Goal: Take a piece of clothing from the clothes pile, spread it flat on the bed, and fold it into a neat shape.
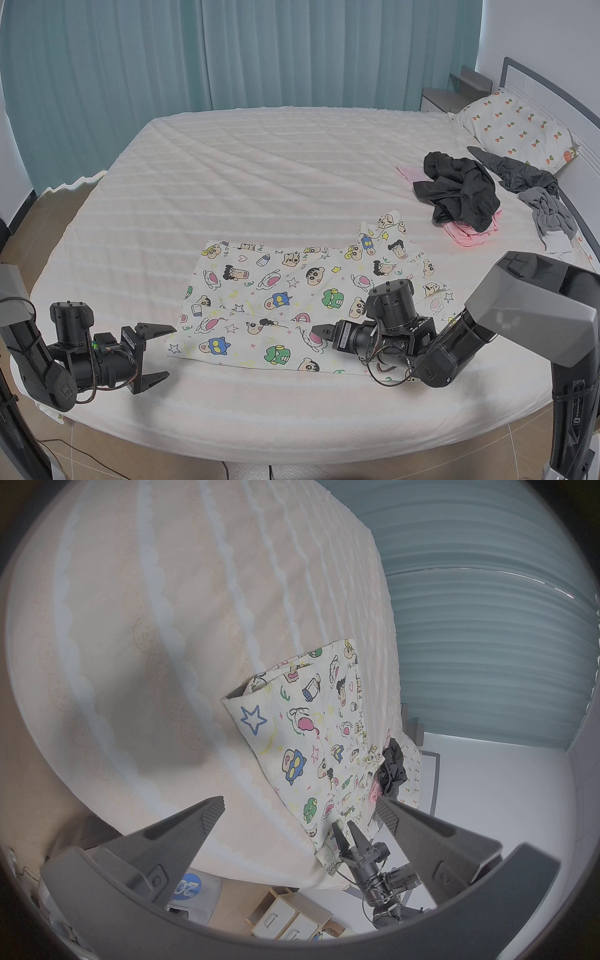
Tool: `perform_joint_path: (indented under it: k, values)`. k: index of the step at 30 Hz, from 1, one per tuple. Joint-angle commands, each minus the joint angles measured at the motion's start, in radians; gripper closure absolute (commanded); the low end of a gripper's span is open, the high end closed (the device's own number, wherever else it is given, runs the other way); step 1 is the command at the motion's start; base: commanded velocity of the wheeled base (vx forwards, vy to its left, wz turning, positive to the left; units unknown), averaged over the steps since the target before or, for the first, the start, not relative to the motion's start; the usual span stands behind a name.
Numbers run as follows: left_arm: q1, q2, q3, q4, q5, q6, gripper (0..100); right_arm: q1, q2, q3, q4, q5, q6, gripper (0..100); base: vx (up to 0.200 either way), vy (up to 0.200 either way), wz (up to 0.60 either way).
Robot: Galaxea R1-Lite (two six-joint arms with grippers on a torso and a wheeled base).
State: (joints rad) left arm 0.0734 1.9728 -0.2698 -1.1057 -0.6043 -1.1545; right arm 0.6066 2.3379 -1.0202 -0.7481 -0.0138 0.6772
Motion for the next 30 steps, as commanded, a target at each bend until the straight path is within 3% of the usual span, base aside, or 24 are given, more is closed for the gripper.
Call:
perform_joint_path:
  k: [1, 12, 17, 18, 22, 26, 30]
  values:
    - [0.0, 0.001, 0.0, 0.0, 0.0, -0.001, 0, 0.002, 0.021, -0.012, -0.045, -0.023, -0.01, 0, 0.0, 0.0, 0.0]
    - [-0.001, 0.001, 0.0, 0.0, 0.0, -0.001, 0, -0.001, -0.029, 0.015, -0.086, -0.035, 0.002, 0, 0.0, 0.0, 0.0]
    - [-0.003, 0.0, 0.0, 0.0, 0.0, -0.001, 0, 0.009, -0.186, 0.21, -0.103, 0.051, 0.024, 0, 0.0, 0.0, 0.0]
    - [-0.003, -0.003, -0.002, 0.0, 0.001, -0.001, 0, -0.001, -0.272, 0.312, -0.148, 0.078, 0.03, 0, 0.0, 0.0, 0.0]
    - [-0.003, -0.009, 0.0, 0.0, 0.003, -0.011, 0, -0.044, -0.407, 0.508, -0.267, 0.08, 0.067, 0, 0.0, 0.0, 0.0]
    - [-0.001, -0.006, -0.006, 0.0, 0.003, -0.014, 0, -0.156, -0.543, 0.735, -0.458, 0.092, 0.174, 0, 0.0, 0.0, 0.0]
    - [-0.001, -0.008, -0.002, 0.0, 0.0, -0.011, 0, -0.218, -0.555, 0.796, -0.58, 0.118, 0.179, 0, 0.2, 0.0, 0.0]
